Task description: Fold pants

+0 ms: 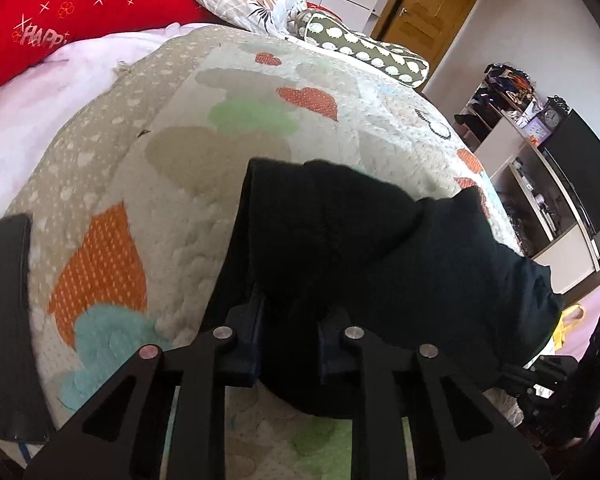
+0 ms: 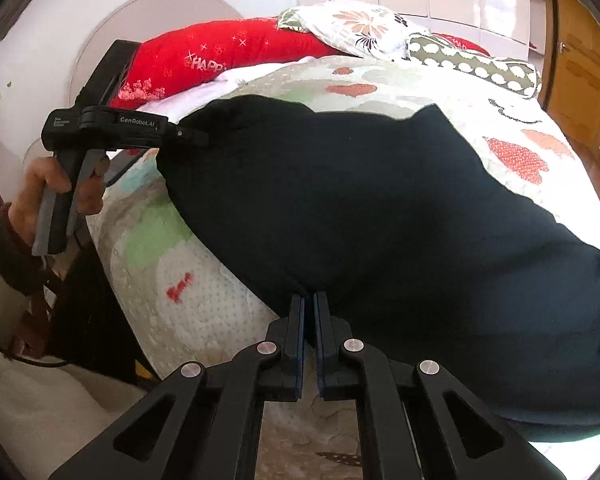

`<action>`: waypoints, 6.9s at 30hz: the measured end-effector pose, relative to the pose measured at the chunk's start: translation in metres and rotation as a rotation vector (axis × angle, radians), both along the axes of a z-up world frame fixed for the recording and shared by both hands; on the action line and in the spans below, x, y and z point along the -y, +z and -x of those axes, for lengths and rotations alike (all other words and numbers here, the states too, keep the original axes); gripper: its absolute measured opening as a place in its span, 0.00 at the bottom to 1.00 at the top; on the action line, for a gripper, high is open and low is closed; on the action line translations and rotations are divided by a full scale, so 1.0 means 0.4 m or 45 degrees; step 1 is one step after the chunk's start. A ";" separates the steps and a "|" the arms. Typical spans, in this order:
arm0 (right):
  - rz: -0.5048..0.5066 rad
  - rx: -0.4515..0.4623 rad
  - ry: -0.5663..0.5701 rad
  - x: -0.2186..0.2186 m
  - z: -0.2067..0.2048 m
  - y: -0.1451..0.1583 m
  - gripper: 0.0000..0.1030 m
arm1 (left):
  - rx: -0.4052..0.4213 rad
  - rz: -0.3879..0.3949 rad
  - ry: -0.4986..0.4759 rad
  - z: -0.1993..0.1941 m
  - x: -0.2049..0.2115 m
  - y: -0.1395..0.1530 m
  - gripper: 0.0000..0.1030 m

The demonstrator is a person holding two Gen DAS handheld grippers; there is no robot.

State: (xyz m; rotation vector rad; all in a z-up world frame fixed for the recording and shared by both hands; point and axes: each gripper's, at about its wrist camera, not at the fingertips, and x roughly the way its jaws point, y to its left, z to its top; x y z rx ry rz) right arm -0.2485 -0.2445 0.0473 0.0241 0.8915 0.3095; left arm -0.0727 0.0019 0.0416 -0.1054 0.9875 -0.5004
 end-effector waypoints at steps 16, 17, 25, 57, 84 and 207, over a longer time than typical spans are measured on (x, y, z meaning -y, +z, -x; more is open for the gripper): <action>-0.045 0.100 -0.244 0.161 -0.404 0.083 0.62 | 0.028 -0.007 0.022 -0.131 0.039 0.052 0.80; -0.035 0.069 -0.243 0.161 -0.431 0.063 0.57 | 0.016 -0.009 0.023 -0.142 0.050 0.043 0.80; -0.087 0.066 -0.218 0.182 -0.450 0.048 0.05 | -0.010 0.002 -0.012 -0.169 0.072 0.017 0.32; 0.017 0.015 -0.125 -0.005 -0.078 -0.017 0.41 | -0.013 -0.175 0.136 0.030 0.001 -0.031 0.70; 0.043 0.090 -0.875 0.490 0.229 0.078 0.48 | 0.165 -0.171 -0.294 0.145 0.404 0.088 0.73; 0.000 0.110 -0.382 0.242 -0.194 0.048 0.61 | -0.128 0.053 -0.452 0.052 0.424 -0.006 0.73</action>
